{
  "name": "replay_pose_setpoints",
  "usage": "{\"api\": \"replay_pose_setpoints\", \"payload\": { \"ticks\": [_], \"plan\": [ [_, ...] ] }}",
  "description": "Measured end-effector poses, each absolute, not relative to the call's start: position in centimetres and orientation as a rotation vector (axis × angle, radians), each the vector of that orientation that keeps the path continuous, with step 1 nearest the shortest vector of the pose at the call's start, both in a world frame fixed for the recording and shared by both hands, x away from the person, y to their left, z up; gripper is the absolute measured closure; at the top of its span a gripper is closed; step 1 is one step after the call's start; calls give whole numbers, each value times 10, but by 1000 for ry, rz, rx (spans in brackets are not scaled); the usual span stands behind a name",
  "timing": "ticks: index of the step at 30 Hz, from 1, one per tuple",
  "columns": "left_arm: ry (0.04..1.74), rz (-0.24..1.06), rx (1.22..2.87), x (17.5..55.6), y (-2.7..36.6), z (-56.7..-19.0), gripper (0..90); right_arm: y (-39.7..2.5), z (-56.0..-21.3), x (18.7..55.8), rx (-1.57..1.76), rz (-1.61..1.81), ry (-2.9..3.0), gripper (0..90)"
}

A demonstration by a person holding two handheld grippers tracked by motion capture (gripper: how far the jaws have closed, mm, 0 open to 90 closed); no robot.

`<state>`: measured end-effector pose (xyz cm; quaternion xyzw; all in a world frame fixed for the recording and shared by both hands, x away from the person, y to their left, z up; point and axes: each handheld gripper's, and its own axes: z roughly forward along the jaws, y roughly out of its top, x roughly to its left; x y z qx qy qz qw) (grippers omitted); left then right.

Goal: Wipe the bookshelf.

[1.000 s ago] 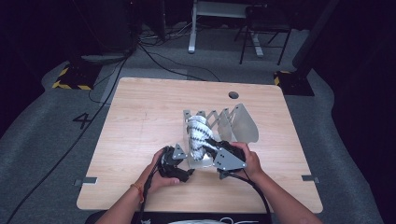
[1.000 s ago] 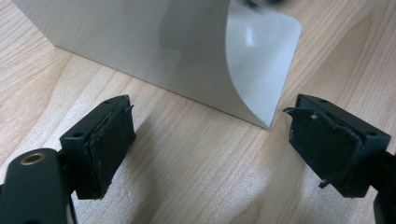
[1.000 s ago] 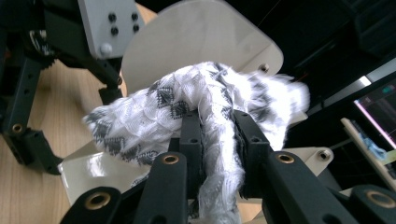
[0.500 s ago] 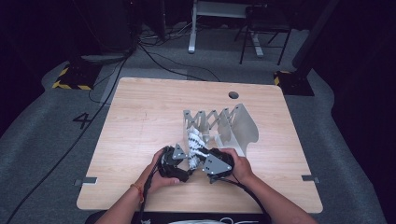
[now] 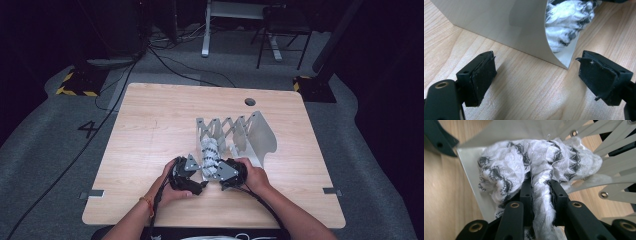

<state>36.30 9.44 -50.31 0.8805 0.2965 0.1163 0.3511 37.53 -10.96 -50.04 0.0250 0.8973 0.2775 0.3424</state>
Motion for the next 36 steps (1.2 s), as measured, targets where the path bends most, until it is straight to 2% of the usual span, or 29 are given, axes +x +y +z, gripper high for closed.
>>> {"api": "replay_pose_setpoints", "payload": {
  "ticks": [7, 13, 28, 36],
  "plan": [
    [767, 301, 2280, 363, 95, -503, 142, -112, -494, 374, 10, 660, 2386, 763],
    [768, 300, 2280, 363, 95, -503, 142, -114, -489, 368, -29, 740, 2487, 758],
    [768, 301, 2280, 363, 94, -503, 142, -110, -500, 379, 121, 712, 2332, 756],
    [769, 300, 2280, 363, 95, -503, 142, -115, -496, 380, 82, 705, 2384, 761]
  ]
}}
